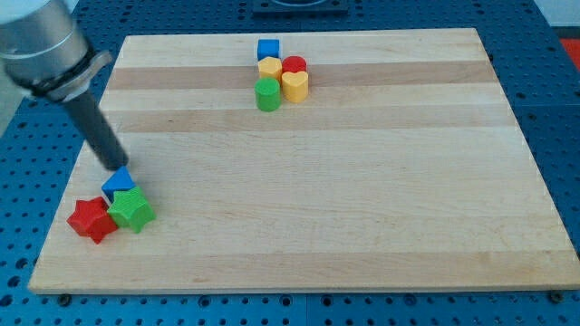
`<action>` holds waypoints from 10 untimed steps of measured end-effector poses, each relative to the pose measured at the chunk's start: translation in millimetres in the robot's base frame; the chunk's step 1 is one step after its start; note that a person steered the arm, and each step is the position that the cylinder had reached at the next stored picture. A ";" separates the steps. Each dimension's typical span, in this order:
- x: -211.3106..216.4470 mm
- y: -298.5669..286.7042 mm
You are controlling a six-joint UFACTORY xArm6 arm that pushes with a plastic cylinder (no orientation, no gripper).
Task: Place the green circle at the top right of the green star
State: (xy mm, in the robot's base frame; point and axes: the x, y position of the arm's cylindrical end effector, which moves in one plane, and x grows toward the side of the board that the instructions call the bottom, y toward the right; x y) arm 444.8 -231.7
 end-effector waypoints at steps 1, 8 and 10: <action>-4.4 85.2; -95.3 139.6; -37.0 133.4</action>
State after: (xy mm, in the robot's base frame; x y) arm 407.8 -98.3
